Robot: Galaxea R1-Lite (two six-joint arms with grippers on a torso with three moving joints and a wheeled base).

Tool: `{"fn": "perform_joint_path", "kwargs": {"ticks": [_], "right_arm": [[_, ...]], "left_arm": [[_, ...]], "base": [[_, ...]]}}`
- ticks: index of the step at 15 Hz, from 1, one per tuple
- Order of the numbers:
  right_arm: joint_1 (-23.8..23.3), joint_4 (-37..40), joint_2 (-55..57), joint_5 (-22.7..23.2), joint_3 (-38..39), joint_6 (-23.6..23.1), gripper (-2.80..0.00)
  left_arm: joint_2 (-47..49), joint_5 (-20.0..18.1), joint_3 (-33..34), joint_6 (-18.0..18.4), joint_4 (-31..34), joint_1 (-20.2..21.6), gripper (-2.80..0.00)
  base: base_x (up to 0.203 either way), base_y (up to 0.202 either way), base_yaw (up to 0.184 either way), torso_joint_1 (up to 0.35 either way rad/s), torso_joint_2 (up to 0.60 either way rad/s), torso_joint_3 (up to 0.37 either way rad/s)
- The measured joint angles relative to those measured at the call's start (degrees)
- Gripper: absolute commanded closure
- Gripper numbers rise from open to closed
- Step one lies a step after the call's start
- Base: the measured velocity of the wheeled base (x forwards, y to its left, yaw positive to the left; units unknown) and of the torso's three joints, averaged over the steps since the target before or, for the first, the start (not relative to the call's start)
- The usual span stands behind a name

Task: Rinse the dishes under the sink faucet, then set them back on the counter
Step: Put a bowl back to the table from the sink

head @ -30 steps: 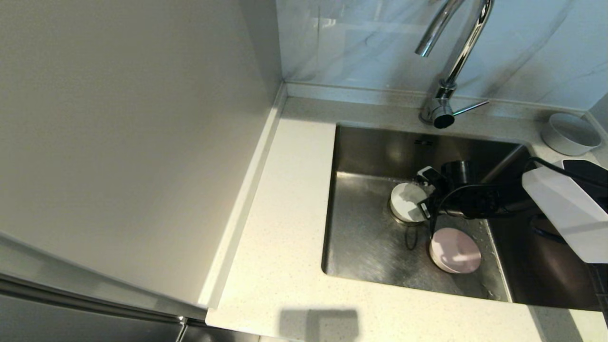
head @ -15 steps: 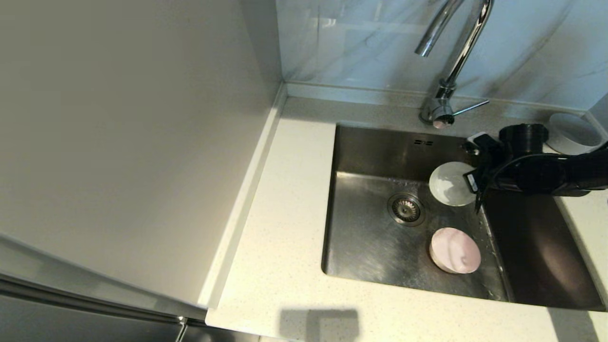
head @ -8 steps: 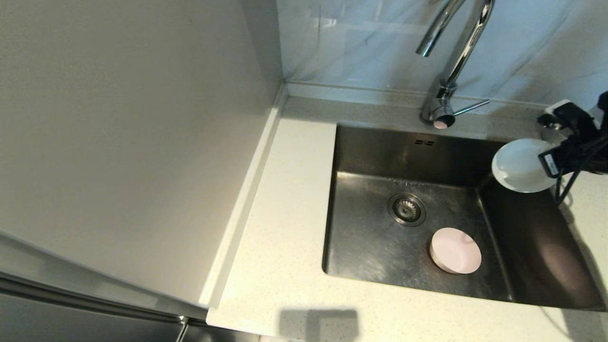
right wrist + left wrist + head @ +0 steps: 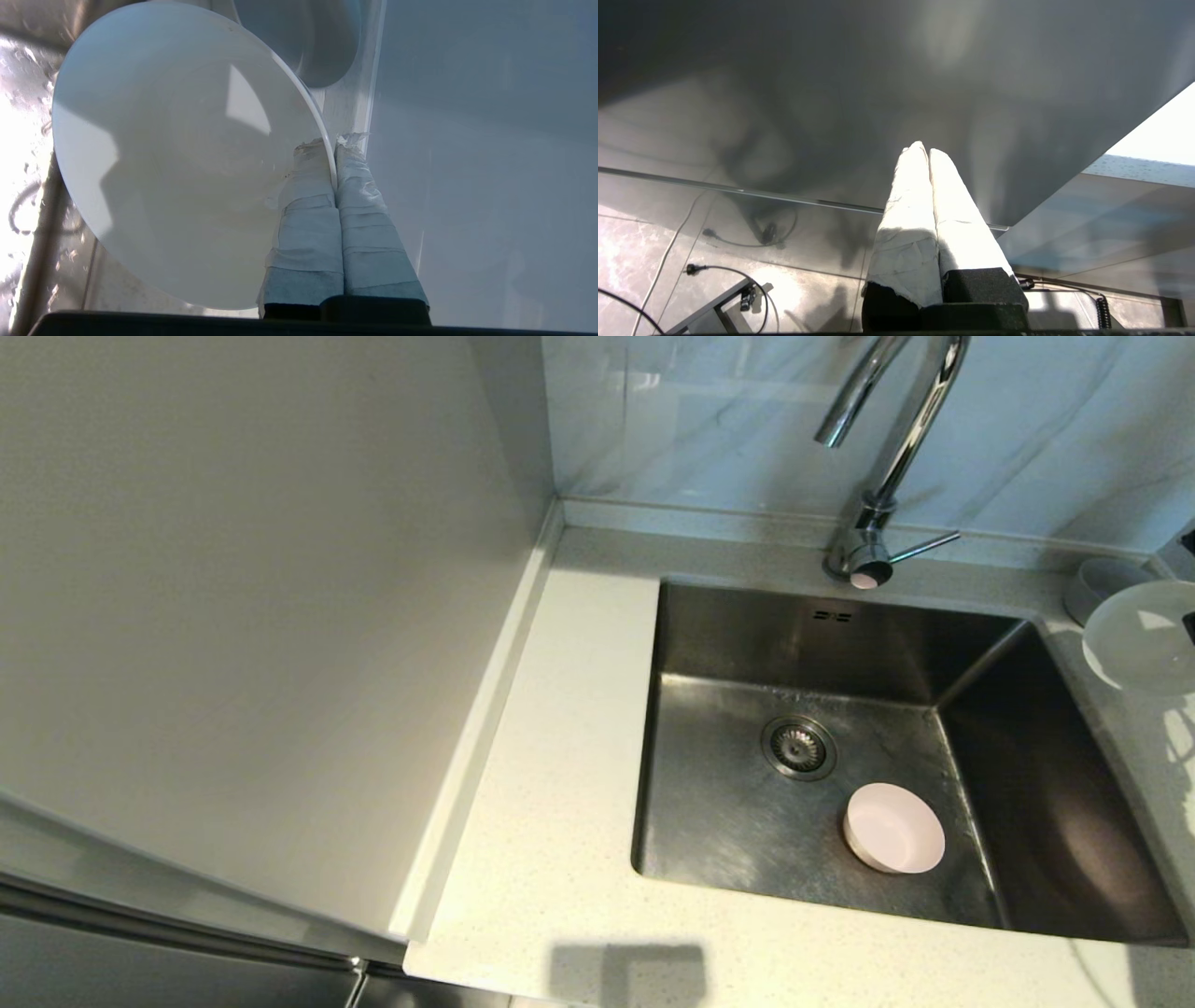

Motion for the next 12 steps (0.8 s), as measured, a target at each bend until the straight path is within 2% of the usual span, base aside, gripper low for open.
{"fn": "perform_joint_path", "kwargs": {"ticks": [6,7,12], "right_arm": [[-1.56,0.34,1.91,-1.1,0.39,-1.39,0.0],[-1.69,0.3,2.17,-1.11,0.59,-1.44,-2.8],[-2.46,0.13,2.74,-0.85,1.93,-3.1,-2.8]], "left_arm": [[0.0,0.0,0.0,0.0,0.01,0.0,0.0],[0.0,0.02,0.0,0.03,-0.02,0.0,0.0],[0.0,0.02,0.0,0.03,-0.01,0.0,0.0]], "base": [[0.0,0.0,0.0,0.0,0.0,0.0],[0.0,0.0,0.0,0.0,0.0,0.0],[0.0,0.0,0.0,0.0,0.0,0.0]]}}
